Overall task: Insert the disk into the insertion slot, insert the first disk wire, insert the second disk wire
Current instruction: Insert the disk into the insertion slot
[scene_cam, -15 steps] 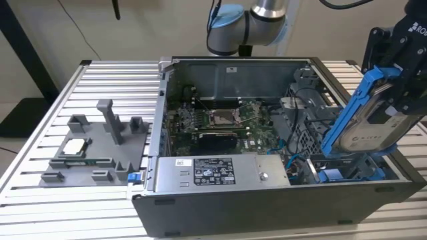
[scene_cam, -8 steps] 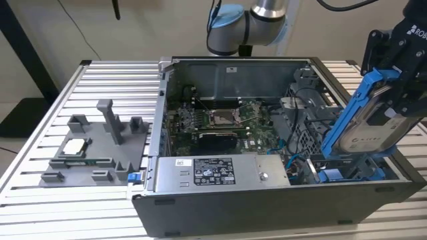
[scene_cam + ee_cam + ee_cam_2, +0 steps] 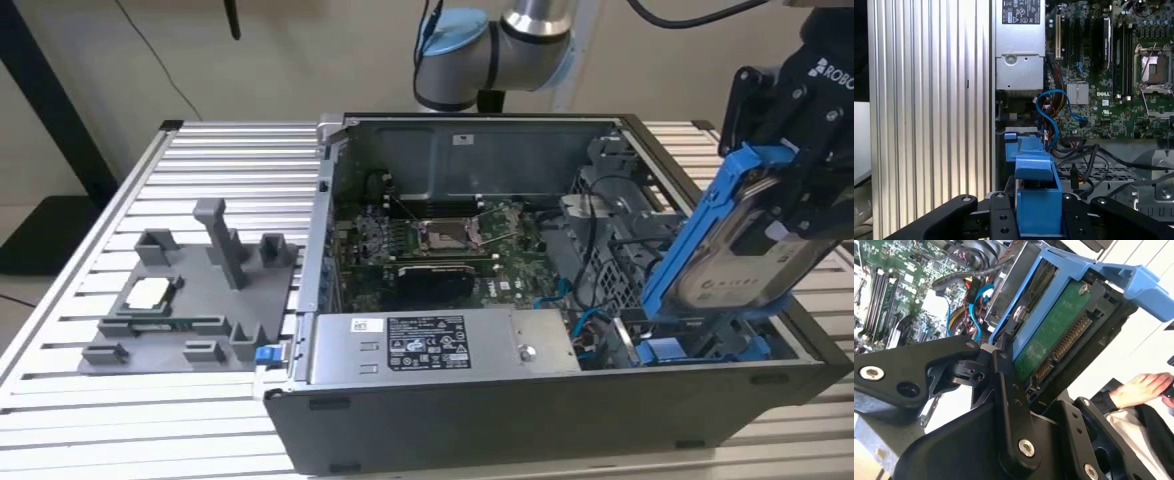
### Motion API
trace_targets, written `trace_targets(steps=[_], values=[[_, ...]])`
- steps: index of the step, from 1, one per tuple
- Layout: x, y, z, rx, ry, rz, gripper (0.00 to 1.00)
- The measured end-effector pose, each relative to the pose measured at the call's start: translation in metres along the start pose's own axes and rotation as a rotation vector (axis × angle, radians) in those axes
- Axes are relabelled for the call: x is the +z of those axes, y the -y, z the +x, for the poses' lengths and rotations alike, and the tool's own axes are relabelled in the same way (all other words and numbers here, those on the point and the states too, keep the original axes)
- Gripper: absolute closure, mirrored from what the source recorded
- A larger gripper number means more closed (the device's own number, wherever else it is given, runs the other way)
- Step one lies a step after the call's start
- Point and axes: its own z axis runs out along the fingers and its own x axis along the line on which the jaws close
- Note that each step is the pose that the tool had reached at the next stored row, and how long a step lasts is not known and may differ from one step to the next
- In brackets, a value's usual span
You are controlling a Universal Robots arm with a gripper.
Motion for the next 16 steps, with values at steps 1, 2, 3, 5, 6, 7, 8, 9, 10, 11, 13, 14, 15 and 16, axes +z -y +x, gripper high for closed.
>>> trace_targets(steps=[1,2,3,5,6,7,8,9,10,11,13,14,15,16], values=[[0.0007,0.0001,0.0000,0.000,0.0001,0.0000,0.67],[0.0011,0.0002,0.0000,0.000,0.0000,0.0000,0.67],[0.0015,0.0002,0.0000,0.000,-0.0001,0.0000,0.67],[0.0027,0.0005,0.0000,0.000,0.0001,0.0000,0.67],[0.0035,0.0006,0.0000,0.000,0.0001,0.0000,0.67],[0.0042,0.0006,0.0000,0.000,0.0000,0.0000,0.67],[0.0052,0.0008,0.0000,0.000,0.0001,0.0000,0.67],[0.0064,0.0012,0.0000,0.000,0.0001,0.0000,0.67],[0.0078,0.0014,-0.0001,0.000,0.0001,-0.0002,0.67],[0.0097,0.0015,-0.0001,0.000,0.0001,-0.0004,0.67],[0.0132,0.0016,-0.0001,0.000,0.0001,-0.0006,0.67],[0.0146,0.0017,-0.0001,0.000,0.0008,-0.0006,0.67],[0.0157,0.0018,-0.0001,0.000,0.0046,-0.0007,0.67],[0.0166,0.0018,-0.0002,-0.001,0.0097,-0.0008,0.67]])
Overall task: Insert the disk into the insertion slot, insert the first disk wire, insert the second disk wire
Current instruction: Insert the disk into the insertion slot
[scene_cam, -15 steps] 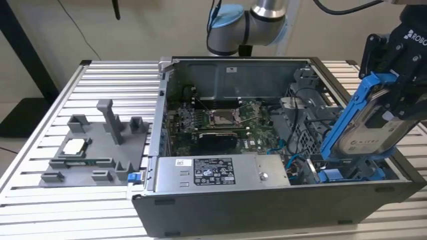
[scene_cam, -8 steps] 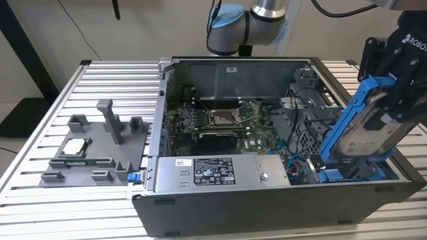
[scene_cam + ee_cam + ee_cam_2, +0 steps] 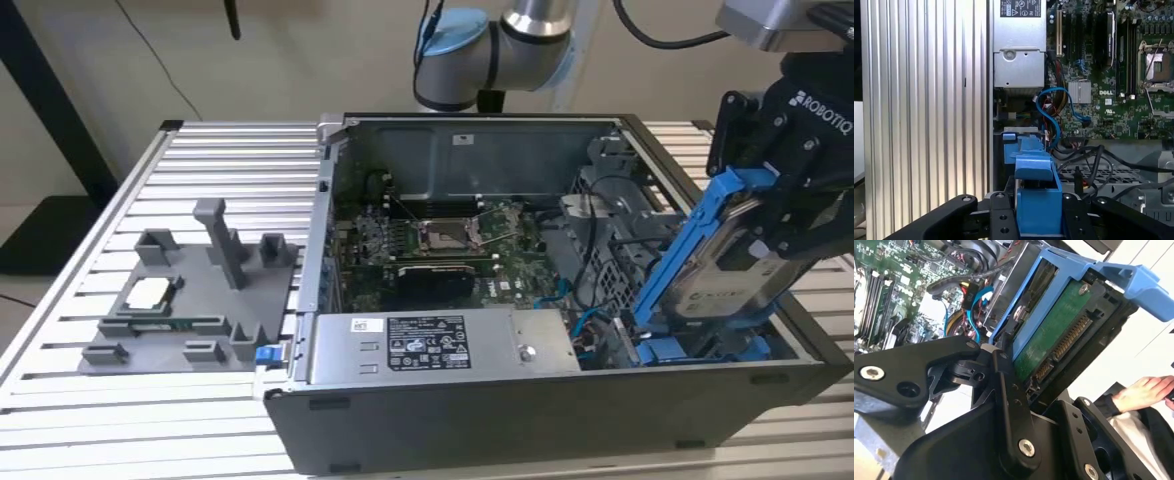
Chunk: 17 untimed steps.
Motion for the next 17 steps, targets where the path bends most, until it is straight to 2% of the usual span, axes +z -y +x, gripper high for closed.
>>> trace_targets(steps=[2,6,9,17], values=[[0.0023,0.0001,-0.0001,-0.001,0.0104,-0.0002,0.67],[0.0077,0.0003,-0.0002,-0.001,0.0196,-0.0003,0.67],[0.0108,0.0004,-0.0002,-0.001,0.0303,-0.0006,0.67],[0.0179,0.0007,-0.0002,-0.001,0.0315,-0.0006,0.67]])
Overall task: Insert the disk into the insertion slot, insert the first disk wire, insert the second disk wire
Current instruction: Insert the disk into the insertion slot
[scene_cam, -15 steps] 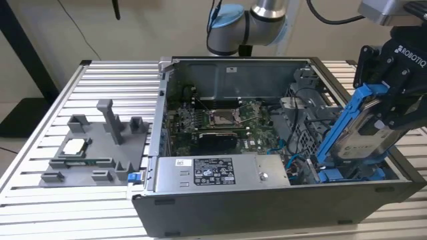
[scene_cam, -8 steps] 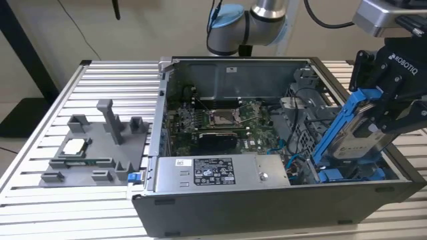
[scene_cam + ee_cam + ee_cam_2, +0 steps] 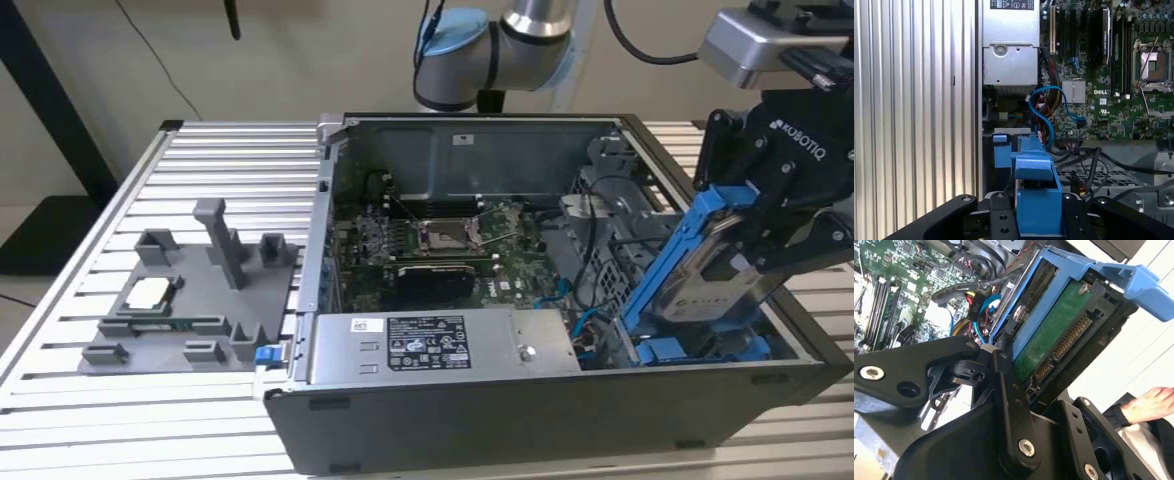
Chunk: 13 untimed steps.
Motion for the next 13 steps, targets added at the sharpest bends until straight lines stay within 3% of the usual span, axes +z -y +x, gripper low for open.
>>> trace_targets(steps=[13], values=[[0.0225,0.0016,0.0008,0.000,-0.0001,-0.0002,0.67]])
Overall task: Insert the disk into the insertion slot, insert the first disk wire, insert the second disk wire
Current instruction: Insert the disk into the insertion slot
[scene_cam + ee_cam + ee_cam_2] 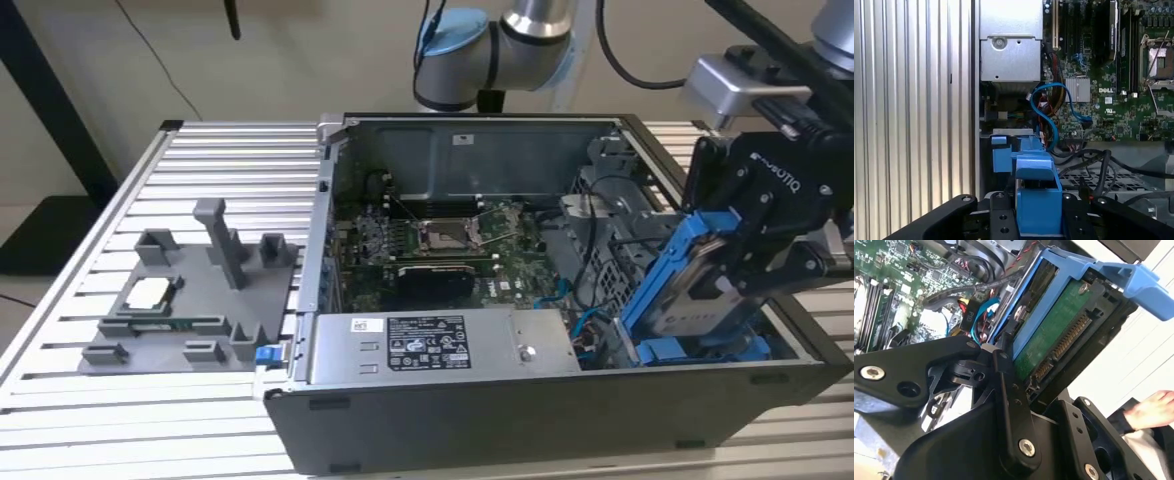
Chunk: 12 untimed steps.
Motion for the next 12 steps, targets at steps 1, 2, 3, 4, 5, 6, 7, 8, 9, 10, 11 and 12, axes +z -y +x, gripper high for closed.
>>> trace_targets(steps=[1,2,3,4,5,6,7,8,9,10,11,12], values=[[0.0019,0.0001,0.0001,0.000,0.0000,0.0000,0.67],[0.0037,0.0002,0.0001,0.000,0.0001,0.0000,0.67],[0.0054,0.0002,0.0002,0.000,0.0001,0.0000,0.67],[0.0067,0.0003,0.0002,0.000,0.0001,0.0000,0.67],[0.0078,0.0003,0.0002,0.000,0.0002,0.0000,0.67],[0.0088,0.0004,0.0002,0.000,0.0001,0.0000,0.67],[0.0097,0.0004,0.0003,0.000,0.0000,0.0000,0.67],[0.0104,0.0004,0.0003,0.000,0.0000,0.0000,0.67],[0.0112,0.0005,0.0003,0.000,0.0001,0.0000,0.67],[0.0118,0.0005,0.0004,0.000,0.0000,0.0000,0.67],[0.0127,0.0005,0.0004,0.000,0.0001,0.0000,0.67],[0.0137,0.0006,0.0004,0.000,0.0001,0.0000,0.67]])
